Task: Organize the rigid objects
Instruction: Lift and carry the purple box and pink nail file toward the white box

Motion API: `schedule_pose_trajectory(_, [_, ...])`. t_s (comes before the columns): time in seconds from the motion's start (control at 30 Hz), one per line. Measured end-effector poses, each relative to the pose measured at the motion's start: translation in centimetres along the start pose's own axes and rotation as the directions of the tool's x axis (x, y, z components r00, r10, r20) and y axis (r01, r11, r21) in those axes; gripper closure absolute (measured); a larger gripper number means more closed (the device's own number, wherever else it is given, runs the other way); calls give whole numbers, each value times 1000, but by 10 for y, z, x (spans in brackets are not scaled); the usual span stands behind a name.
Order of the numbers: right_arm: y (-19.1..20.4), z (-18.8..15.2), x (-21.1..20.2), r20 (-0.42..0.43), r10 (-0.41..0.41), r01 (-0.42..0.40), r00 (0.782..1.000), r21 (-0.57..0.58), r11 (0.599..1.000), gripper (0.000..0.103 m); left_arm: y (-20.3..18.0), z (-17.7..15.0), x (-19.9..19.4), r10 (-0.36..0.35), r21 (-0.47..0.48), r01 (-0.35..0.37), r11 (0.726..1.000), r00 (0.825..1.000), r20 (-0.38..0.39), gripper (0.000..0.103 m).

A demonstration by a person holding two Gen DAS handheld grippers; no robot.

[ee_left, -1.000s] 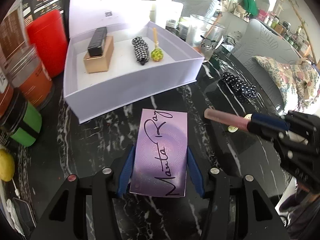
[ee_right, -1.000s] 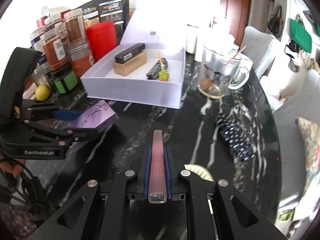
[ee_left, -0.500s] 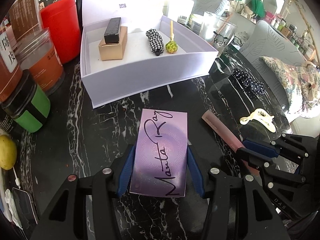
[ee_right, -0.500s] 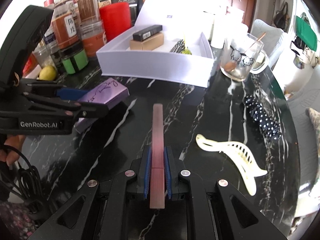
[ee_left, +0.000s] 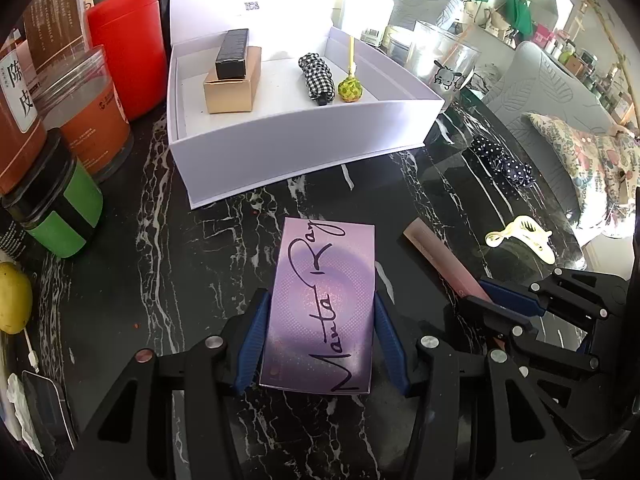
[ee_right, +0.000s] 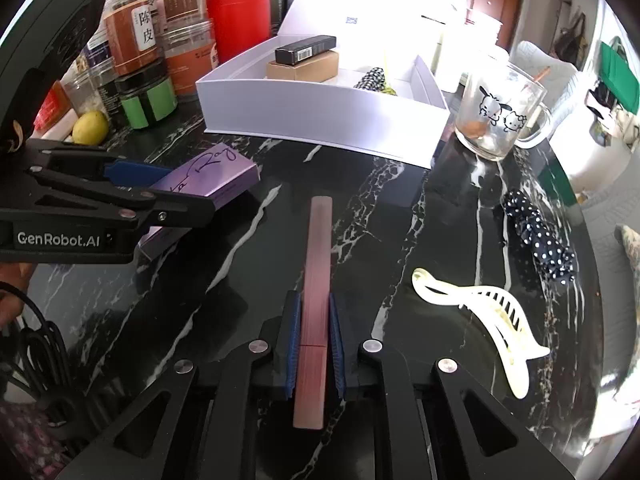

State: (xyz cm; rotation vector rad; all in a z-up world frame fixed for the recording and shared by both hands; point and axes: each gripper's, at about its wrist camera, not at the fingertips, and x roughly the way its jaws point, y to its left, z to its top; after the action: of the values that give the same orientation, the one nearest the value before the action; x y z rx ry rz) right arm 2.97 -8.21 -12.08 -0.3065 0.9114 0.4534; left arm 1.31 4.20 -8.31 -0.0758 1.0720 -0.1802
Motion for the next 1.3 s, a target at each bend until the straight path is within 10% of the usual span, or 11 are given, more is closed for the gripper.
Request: schedule_pose_trajectory(1.3, [3, 52, -78, 253, 66, -57, 965, -40, 998, 90, -4, 52, -83, 58, 21, -65, 998, 968, 244, 51])
